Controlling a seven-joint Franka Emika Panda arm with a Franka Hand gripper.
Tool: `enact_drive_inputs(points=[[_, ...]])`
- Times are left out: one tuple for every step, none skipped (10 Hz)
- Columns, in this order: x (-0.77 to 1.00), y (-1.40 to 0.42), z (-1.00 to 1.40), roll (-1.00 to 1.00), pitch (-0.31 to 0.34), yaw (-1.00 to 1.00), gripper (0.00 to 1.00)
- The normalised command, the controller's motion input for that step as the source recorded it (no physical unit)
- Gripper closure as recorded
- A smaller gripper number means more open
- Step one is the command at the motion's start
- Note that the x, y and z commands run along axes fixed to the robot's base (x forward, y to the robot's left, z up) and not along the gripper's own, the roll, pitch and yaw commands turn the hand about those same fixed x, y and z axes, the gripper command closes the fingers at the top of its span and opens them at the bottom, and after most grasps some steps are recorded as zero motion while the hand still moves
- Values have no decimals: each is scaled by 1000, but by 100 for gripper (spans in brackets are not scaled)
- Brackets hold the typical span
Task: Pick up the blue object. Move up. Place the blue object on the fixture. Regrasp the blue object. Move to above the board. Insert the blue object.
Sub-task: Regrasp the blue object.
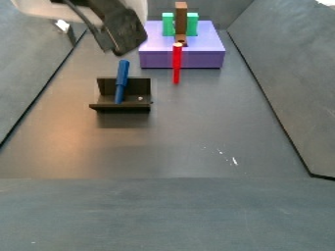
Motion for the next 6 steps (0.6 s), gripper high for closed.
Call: enact_drive_inputs(points=[[151, 0, 46, 1000, -34, 283, 0], [114, 0, 34, 1000, 0, 280, 0], [77, 0, 26, 1000, 0, 277, 0], [57, 0, 17, 1000, 0, 291, 0], [0, 0, 0, 1000, 43, 346, 0], [0, 0, 0, 1000, 54, 357, 0]])
